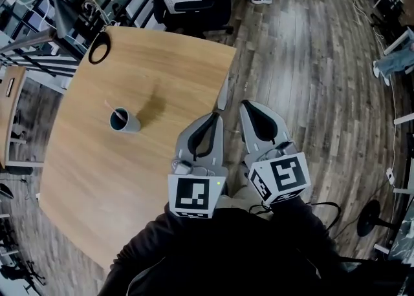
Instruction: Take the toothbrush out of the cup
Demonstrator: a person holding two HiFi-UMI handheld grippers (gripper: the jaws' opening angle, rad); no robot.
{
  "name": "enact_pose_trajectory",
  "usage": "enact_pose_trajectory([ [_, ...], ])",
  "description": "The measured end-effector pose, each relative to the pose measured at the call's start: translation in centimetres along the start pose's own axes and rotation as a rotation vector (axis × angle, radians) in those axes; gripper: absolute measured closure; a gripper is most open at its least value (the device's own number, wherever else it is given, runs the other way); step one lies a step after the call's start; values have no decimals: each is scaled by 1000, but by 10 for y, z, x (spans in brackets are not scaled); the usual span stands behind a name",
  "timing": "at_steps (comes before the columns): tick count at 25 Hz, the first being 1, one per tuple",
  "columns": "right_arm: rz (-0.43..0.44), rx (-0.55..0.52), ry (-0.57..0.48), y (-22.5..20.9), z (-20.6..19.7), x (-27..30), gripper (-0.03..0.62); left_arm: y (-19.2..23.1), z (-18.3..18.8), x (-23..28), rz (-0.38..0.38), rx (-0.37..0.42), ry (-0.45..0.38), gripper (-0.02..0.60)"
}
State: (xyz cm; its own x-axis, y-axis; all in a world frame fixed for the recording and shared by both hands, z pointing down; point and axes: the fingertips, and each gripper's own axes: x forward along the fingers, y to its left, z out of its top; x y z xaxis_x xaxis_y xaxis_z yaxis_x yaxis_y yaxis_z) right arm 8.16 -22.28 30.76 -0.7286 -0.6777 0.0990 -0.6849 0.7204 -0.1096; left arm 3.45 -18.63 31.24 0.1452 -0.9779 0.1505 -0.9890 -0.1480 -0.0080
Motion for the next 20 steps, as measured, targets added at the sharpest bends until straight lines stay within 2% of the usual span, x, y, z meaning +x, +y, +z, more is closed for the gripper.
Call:
enact_pose_trajectory([
  [5,91,-13,9,25,5,38,594,40,1,-1,85,-16,3,574],
  [14,346,-7,46,75,0,139,594,123,-5,12,301,-32,43,574],
  [20,486,9,91,100,-11,200,594,178,-15,26,433,-70,77,574],
])
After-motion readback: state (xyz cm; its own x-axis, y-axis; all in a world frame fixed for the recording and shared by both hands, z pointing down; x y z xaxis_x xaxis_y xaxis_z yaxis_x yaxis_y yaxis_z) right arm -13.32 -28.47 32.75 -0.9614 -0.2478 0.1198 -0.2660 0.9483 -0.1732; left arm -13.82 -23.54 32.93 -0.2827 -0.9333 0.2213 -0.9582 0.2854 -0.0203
